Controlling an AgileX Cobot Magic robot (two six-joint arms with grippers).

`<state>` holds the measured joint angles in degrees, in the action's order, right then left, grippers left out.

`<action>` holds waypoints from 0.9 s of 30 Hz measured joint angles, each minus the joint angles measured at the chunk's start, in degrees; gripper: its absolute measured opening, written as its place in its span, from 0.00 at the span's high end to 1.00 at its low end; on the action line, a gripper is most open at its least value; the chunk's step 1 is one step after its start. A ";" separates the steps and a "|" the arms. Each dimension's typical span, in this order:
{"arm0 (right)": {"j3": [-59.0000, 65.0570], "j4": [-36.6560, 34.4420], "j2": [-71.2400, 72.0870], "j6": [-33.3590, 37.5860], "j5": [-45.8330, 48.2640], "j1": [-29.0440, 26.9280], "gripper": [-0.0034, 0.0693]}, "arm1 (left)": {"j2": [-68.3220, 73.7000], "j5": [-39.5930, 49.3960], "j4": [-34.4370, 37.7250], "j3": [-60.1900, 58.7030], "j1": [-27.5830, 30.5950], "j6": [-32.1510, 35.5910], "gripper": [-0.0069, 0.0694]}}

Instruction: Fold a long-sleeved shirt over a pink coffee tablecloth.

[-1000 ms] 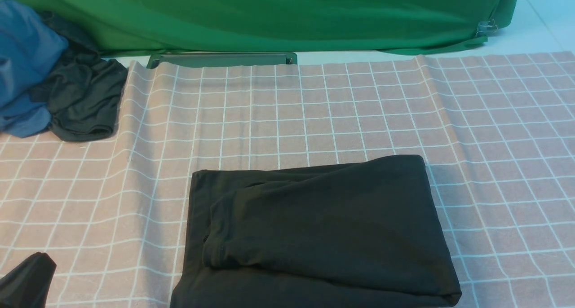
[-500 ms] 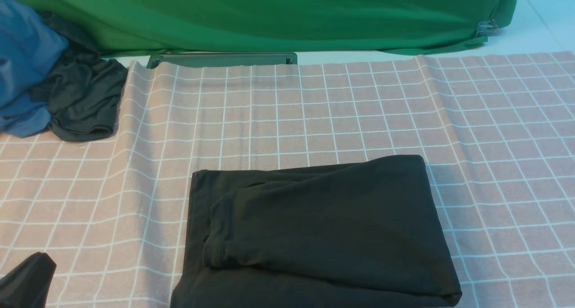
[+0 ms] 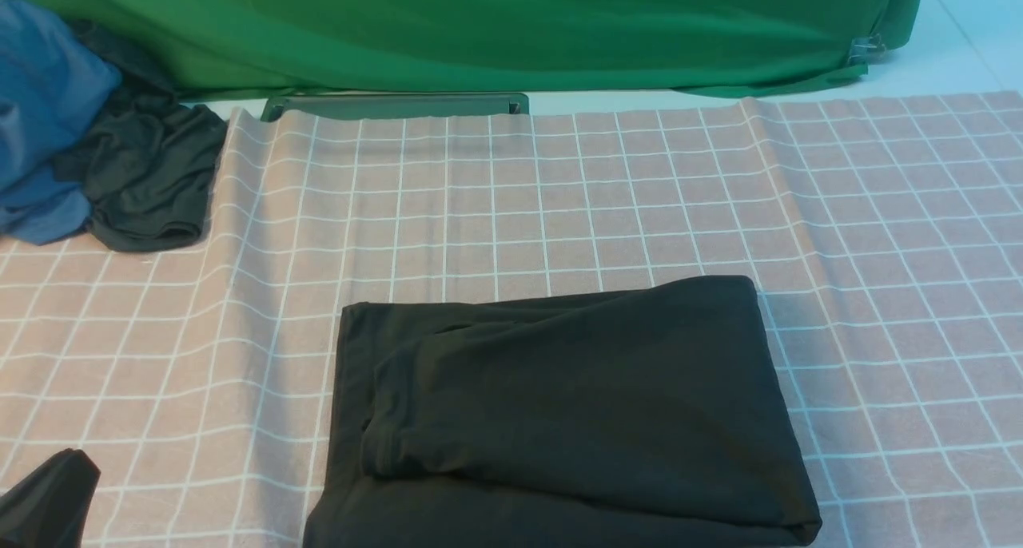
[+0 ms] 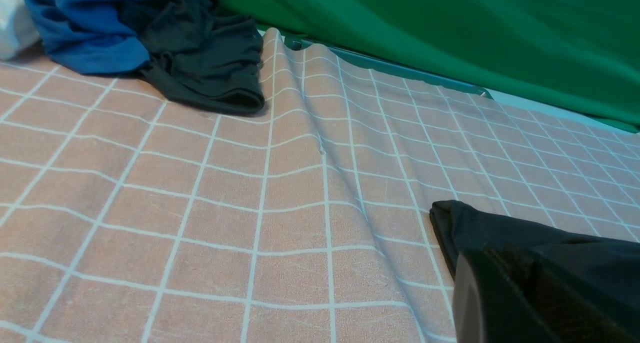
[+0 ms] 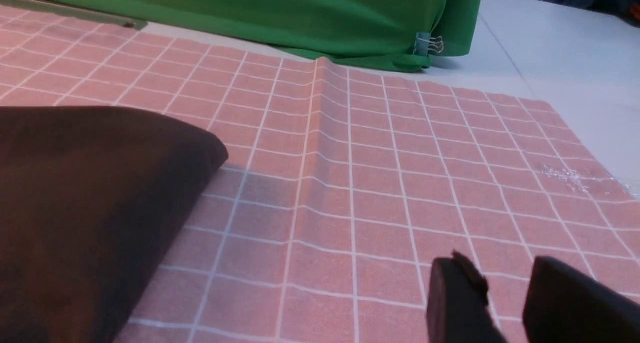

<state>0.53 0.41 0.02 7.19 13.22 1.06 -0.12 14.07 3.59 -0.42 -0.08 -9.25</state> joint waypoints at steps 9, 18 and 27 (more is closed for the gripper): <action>0.00 0.00 0.00 -0.11 0.06 0.00 0.61 | 0.00 0.00 0.00 0.00 0.00 0.00 0.89; 0.00 0.00 0.00 -0.34 0.06 0.00 0.61 | 0.00 0.00 0.00 0.00 0.00 0.05 0.89; 0.00 0.00 0.00 -0.59 0.06 0.00 0.61 | 0.00 0.00 0.00 0.00 0.00 0.05 0.89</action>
<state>0.53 0.41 0.02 6.60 13.28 1.06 -0.12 14.07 3.59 -0.42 -0.08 -9.20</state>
